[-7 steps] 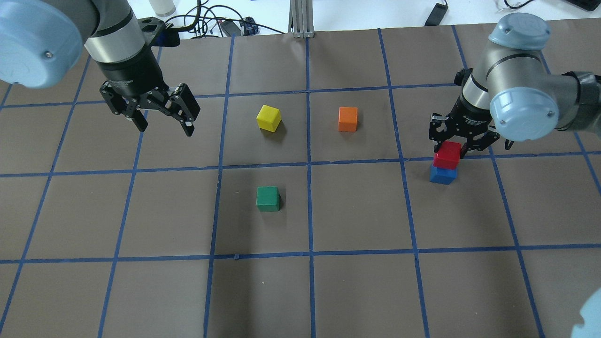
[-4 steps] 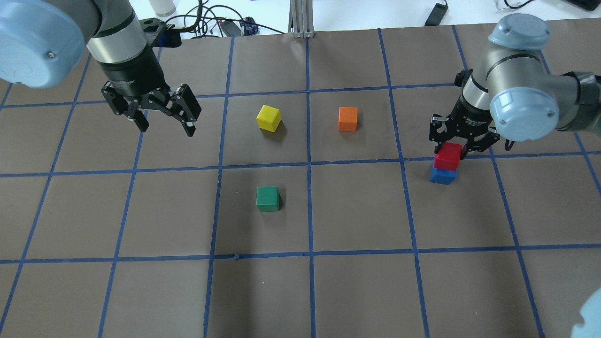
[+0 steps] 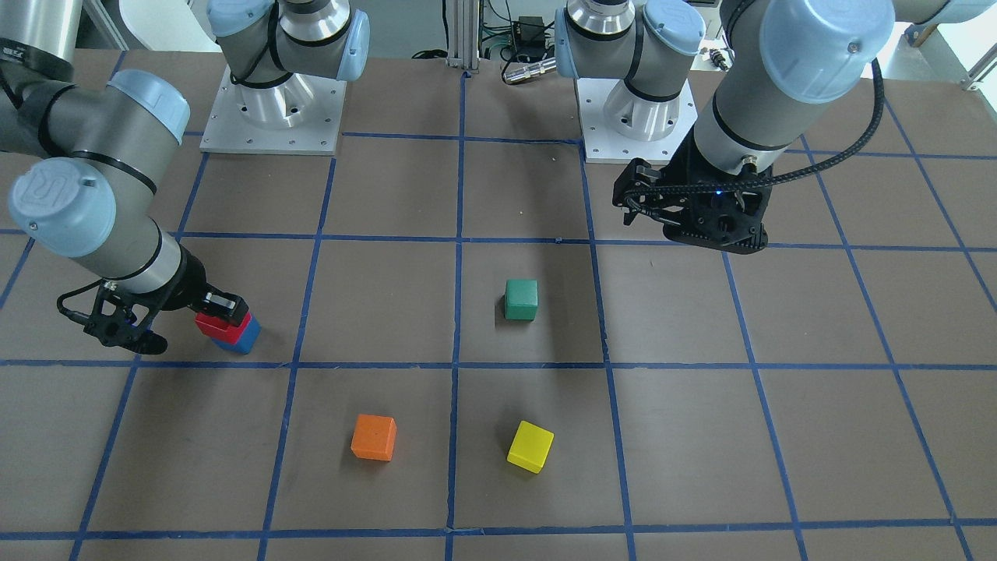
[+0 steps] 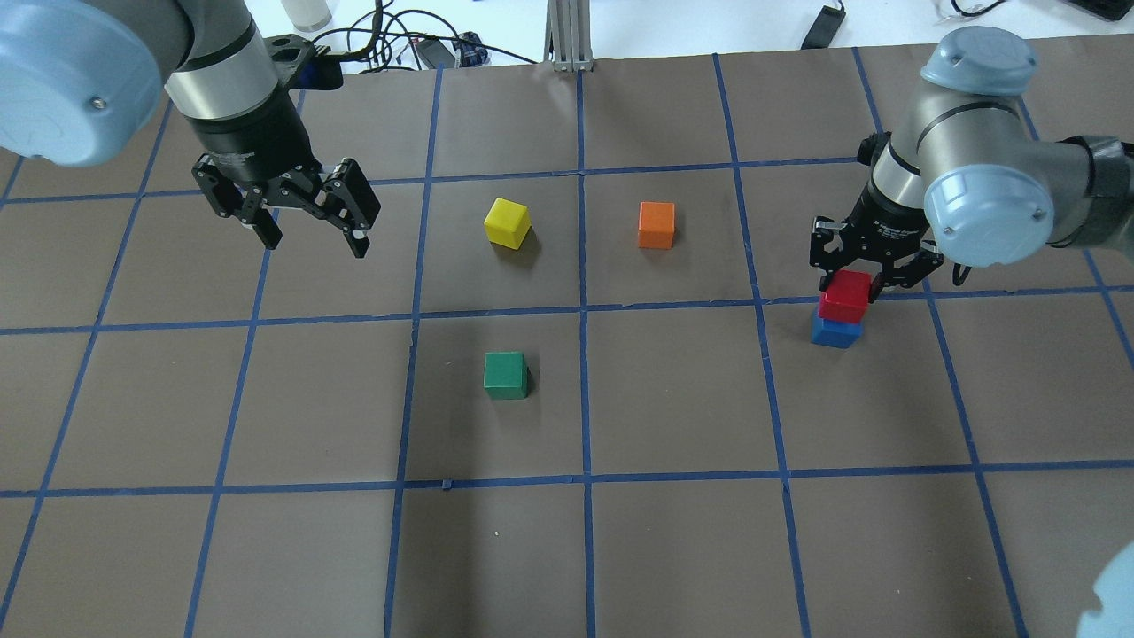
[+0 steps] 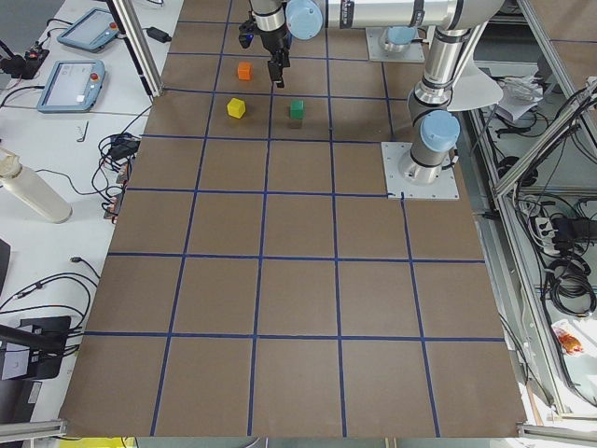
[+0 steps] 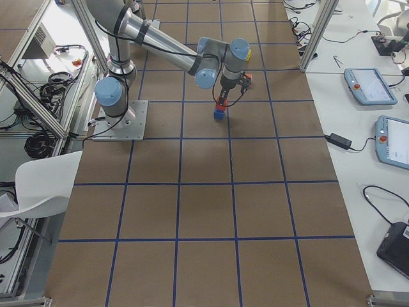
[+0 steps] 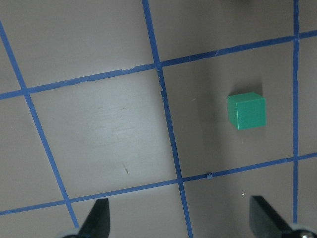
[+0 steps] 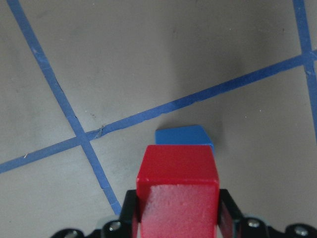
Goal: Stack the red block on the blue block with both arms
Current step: 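Lower the red cube onto the blue cube and open the right gripper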
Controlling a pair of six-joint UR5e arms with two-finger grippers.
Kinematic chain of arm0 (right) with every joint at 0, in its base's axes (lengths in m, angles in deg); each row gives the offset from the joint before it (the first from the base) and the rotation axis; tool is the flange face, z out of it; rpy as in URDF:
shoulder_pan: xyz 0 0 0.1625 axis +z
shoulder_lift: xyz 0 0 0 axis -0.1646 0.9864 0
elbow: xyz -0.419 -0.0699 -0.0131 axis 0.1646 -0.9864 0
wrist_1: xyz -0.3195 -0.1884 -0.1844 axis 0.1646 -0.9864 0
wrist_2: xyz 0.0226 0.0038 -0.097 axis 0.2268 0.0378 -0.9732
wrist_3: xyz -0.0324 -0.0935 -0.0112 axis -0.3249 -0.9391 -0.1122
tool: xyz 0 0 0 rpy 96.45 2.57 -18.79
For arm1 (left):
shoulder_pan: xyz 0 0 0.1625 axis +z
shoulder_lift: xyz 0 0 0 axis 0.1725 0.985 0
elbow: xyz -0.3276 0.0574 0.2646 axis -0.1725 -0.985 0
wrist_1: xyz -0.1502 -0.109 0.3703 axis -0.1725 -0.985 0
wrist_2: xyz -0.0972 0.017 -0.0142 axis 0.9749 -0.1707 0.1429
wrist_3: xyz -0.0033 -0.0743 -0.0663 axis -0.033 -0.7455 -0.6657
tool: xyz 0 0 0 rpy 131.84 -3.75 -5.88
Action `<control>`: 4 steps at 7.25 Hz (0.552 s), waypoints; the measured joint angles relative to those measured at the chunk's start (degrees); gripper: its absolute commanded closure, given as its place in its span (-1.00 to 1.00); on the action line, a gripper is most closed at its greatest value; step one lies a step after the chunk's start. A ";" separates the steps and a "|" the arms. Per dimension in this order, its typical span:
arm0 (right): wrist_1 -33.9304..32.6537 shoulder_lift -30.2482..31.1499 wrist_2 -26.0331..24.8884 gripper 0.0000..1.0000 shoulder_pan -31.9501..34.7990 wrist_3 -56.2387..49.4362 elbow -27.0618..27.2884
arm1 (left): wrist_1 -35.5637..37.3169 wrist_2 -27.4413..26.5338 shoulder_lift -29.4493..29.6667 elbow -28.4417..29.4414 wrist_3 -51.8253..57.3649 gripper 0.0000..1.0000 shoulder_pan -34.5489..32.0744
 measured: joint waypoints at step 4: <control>-0.26 -0.14 -0.01 -0.50 0.05 -0.34 0.00 | 0.33 0.07 -0.79 -1.49 0.14 -1.00 0.00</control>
